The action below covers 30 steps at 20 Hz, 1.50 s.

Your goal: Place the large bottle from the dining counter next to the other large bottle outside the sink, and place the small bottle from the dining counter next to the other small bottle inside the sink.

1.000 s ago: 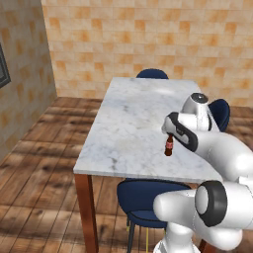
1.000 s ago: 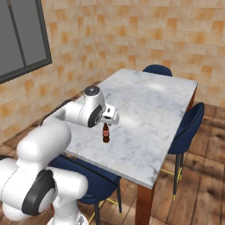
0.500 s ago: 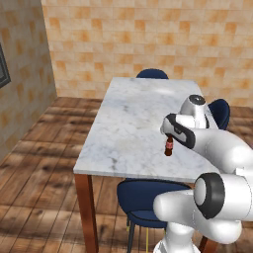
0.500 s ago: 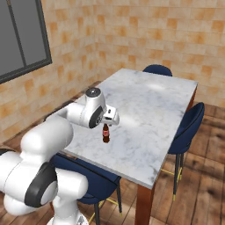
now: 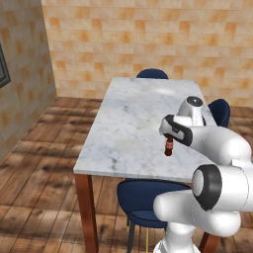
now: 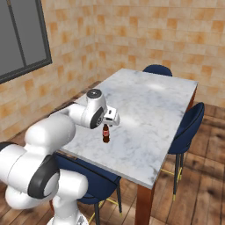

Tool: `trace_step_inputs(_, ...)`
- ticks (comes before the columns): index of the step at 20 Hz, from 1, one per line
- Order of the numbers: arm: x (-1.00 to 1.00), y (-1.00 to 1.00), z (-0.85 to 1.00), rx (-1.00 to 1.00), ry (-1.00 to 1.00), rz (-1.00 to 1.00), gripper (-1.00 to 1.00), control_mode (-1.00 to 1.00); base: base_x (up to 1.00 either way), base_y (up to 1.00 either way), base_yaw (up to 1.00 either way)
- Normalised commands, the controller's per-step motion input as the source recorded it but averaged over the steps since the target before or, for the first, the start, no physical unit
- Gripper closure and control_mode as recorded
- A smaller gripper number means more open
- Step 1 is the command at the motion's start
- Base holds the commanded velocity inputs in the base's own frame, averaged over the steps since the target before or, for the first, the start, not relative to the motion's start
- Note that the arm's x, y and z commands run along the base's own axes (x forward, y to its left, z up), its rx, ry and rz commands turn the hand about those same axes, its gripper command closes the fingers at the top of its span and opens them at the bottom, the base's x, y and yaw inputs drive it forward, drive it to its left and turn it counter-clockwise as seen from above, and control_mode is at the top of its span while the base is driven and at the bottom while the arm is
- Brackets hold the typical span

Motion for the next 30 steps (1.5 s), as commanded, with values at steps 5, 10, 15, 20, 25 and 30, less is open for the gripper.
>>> trace_step_inputs(5,0.17,0.00,-0.11,0.00,0.00,0.00,-1.00,-1.00,0.00,0.00,0.00)
trace_step_inputs(10,0.11,0.00,-0.14,0.00,0.00,0.00,-1.00,-1.00,0.00,0.00,0.00)
trace_step_inputs(15,0.11,0.00,-0.14,0.00,0.00,0.00,-1.00,-1.00,0.00,0.00,0.00)
trace_step_inputs(20,0.15,0.00,-0.12,0.00,0.00,0.00,-1.00,-1.00,0.00,0.00,0.00)
trace_step_inputs(25,0.12,-0.01,-0.13,0.00,0.00,0.00,-1.00,-1.00,0.00,0.00,0.00)
trace_step_inputs(30,0.08,-0.02,-0.14,0.00,0.00,0.00,-1.00,-1.00,0.00,0.00,0.00)
